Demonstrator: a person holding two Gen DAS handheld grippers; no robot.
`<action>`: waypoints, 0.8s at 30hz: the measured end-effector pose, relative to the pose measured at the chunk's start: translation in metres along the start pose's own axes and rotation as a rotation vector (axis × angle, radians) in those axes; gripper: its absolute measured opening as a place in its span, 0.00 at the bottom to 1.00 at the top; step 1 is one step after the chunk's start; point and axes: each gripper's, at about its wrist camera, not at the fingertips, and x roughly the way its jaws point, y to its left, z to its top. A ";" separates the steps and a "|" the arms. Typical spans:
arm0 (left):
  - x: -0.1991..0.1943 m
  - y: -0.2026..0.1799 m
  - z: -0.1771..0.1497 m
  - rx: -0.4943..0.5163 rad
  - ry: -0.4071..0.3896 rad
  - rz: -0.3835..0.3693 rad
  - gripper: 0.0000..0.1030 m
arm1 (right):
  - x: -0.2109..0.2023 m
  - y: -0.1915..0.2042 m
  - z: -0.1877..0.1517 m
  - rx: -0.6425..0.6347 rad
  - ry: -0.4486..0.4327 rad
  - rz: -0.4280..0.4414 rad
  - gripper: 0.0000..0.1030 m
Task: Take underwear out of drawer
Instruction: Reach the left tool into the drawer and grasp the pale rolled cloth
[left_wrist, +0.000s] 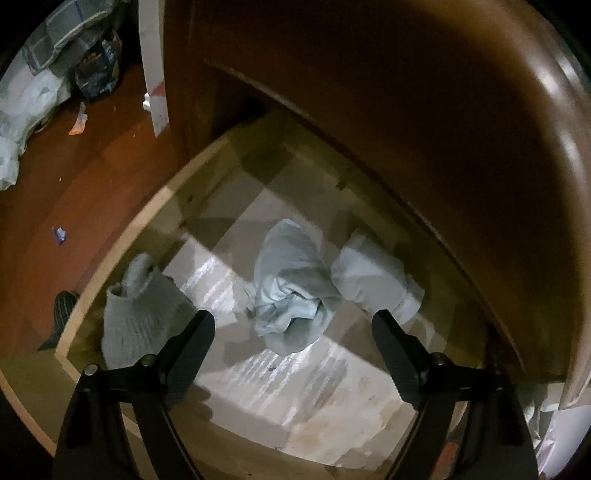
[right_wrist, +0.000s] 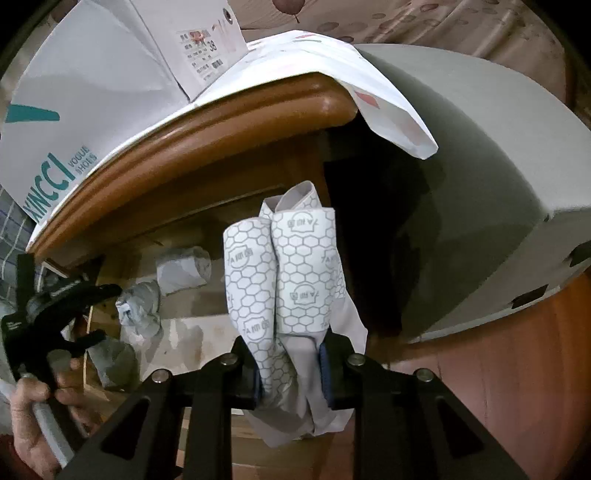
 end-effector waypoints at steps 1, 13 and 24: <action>0.004 -0.001 0.000 -0.005 0.009 0.010 0.81 | -0.001 0.001 0.000 -0.005 0.001 0.005 0.22; 0.023 0.024 -0.003 -0.259 0.033 0.039 0.78 | -0.008 -0.003 0.005 -0.012 0.001 0.031 0.22; 0.050 0.021 0.006 -0.345 0.053 0.049 0.78 | -0.010 -0.008 0.009 -0.030 0.021 0.044 0.22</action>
